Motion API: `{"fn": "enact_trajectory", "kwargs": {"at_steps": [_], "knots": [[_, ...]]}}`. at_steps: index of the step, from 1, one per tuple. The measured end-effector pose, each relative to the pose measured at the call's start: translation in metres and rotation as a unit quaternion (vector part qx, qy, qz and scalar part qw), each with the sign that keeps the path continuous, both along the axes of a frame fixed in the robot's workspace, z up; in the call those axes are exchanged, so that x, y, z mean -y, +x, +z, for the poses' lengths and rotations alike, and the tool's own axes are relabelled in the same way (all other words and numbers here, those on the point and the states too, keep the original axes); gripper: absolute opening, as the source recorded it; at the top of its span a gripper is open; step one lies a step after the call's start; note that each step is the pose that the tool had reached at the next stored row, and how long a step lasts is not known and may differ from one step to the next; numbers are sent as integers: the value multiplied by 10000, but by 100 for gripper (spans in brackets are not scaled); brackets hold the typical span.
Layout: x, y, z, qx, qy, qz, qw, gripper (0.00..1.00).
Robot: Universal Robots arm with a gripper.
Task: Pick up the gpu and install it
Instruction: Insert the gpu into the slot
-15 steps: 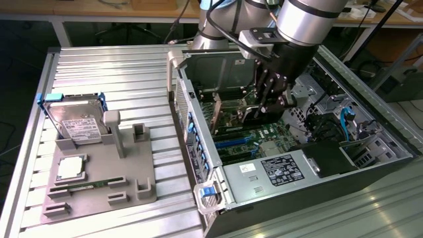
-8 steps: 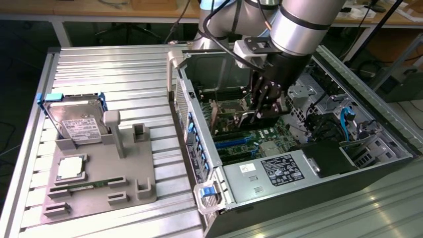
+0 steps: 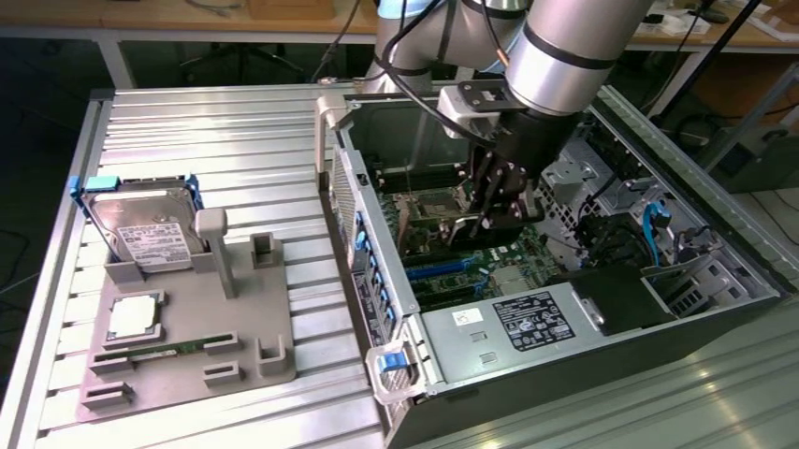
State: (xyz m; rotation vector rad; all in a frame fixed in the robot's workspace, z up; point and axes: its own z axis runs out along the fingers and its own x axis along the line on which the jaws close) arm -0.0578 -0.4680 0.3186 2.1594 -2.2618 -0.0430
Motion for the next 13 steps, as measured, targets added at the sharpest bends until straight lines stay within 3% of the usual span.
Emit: {"fn": "enact_trajectory", "kwargs": {"at_steps": [7, 13], "knots": [[0, 0, -19, 0, 2, 0, 10000, 27], [0, 0, -106, 0, 1, 0, 10000, 27]]}}
